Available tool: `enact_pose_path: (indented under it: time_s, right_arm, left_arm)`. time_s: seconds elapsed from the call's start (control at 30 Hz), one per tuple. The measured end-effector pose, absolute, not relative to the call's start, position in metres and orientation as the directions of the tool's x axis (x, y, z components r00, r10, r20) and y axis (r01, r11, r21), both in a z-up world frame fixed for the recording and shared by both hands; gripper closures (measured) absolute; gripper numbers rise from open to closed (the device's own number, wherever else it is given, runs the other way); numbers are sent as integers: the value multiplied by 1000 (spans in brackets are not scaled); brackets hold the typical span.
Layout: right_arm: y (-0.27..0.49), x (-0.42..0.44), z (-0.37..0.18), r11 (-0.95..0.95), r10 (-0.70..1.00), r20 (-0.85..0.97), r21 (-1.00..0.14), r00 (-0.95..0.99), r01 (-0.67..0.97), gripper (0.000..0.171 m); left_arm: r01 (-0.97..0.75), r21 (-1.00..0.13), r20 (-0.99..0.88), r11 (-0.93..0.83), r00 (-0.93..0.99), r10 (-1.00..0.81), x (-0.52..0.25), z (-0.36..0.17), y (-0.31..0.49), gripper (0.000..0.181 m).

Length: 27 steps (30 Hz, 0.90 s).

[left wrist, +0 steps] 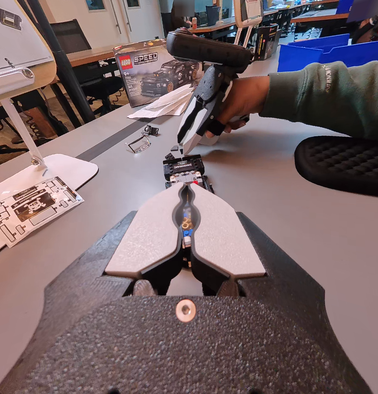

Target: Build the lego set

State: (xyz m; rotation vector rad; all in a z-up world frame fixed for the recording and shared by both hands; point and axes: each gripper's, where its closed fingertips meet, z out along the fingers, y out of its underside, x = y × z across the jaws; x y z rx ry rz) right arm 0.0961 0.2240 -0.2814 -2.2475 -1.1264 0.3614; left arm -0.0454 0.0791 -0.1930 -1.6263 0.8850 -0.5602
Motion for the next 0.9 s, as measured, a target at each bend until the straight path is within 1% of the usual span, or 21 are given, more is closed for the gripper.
enact_pose_path:
  time_s: [0.07, 0.13, 0.2, 0.33, 0.43, 0.5, 0.57, 0.63, 0.77, 0.9]
  right_arm:
    - [221, 88, -279, -458, 799, 9, -638, 601, 619, 125]
    - [222, 85, -280, -460, 790, 36, -625, 612, 631, 126]
    - [227, 89, -281, -468, 774, 73, -602, 629, 647, 131]
    - [232, 98, -281, -495, 760, 46, -607, 648, 623, 134]
    - [239, 110, -281, -501, 740, 54, -621, 670, 603, 140]
    - [246, 117, -281, -506, 717, 67, -635, 694, 583, 148]
    - [253, 124, -281, -512, 688, 87, -646, 721, 566, 152]
    - [259, 131, -280, -510, 663, 114, -654, 740, 559, 151]
    - [249, 121, -267, -479, 684, 75, -704, 726, 524, 147]
    - [227, 114, -268, -446, 751, 71, -678, 656, 584, 146]
  left_arm:
    - [-252, -965, -96, -73, 599, -795, -45, -194, 79, 181]
    - [-254, -964, -95, -75, 596, -797, -44, -195, 78, 181]
    - [-259, -963, -101, -71, 595, -798, -44, -195, 78, 181]
    - [-265, -963, -115, -59, 595, -795, -45, -192, 77, 181]
    - [-259, -964, -111, -58, 594, -797, -44, -191, 77, 181]
    - [-262, -963, -112, -58, 589, -801, -43, -192, 76, 181]
    - [-271, -961, -119, -55, 585, -802, -42, -193, 76, 181]
    - [-275, -960, -125, -51, 584, -802, -42, -193, 75, 181]
    - [-268, -962, -121, -53, 591, -798, -43, -193, 77, 181]
    - [-270, -962, -123, -51, 589, -799, -43, -192, 76, 181]
